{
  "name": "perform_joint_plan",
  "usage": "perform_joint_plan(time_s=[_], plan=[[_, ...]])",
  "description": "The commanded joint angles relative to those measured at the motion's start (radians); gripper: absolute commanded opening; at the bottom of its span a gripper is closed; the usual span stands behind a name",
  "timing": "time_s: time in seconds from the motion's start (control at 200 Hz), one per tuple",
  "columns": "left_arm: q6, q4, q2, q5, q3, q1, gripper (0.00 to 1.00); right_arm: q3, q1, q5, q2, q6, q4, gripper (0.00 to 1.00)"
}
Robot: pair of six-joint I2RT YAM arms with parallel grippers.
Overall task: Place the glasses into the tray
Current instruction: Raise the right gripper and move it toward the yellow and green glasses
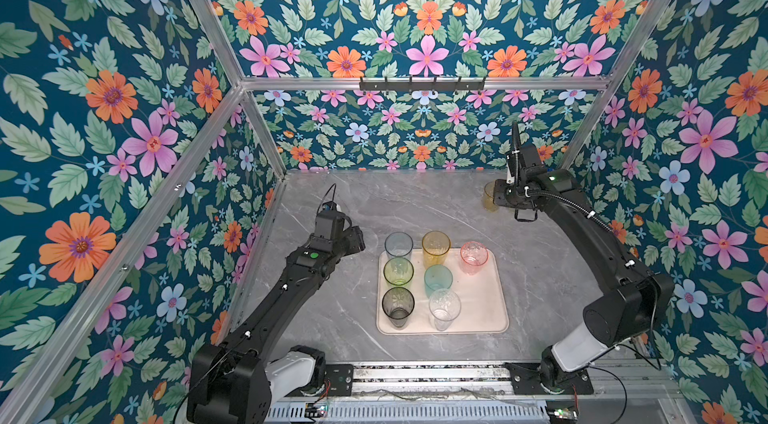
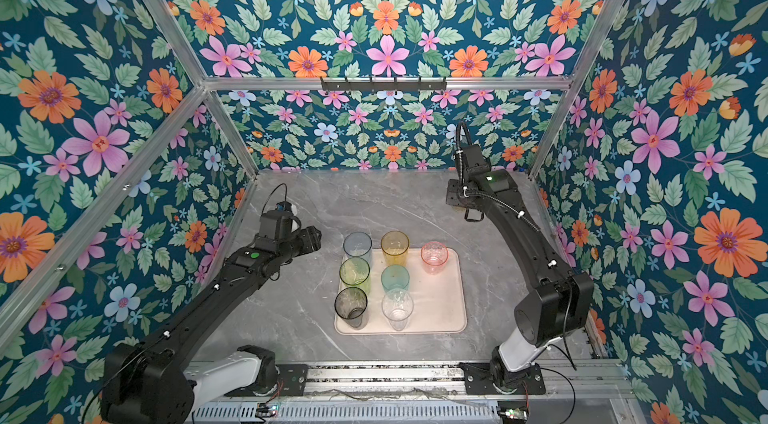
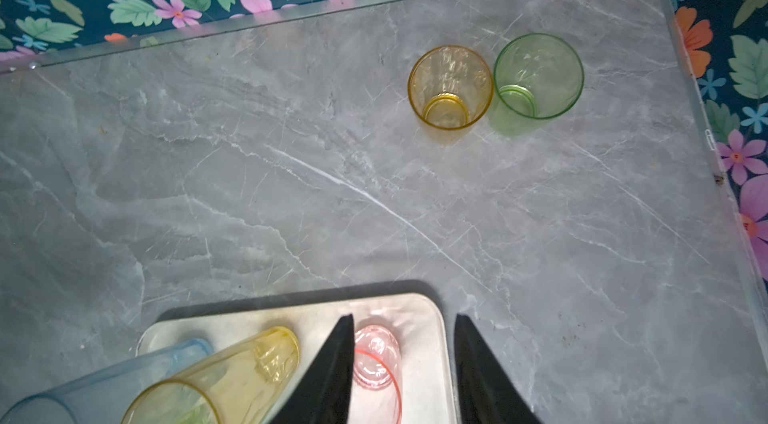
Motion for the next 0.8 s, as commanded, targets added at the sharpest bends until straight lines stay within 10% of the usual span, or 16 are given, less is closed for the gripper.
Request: perform_joint_plan(time_s=[0.0, 0.795], plan=[[0.003, 0.008, 0.005, 0.004, -0.002, 0.0, 0.71, 0.035, -0.019, 0.0, 0.022, -0.014, 0.005, 0.41], [-0.015, 0.017, -0.005, 0.009, -0.025, 0.0, 0.71, 0.332, -0.162, -0.04, 0.431, 0.04, -0.027, 0.4]])
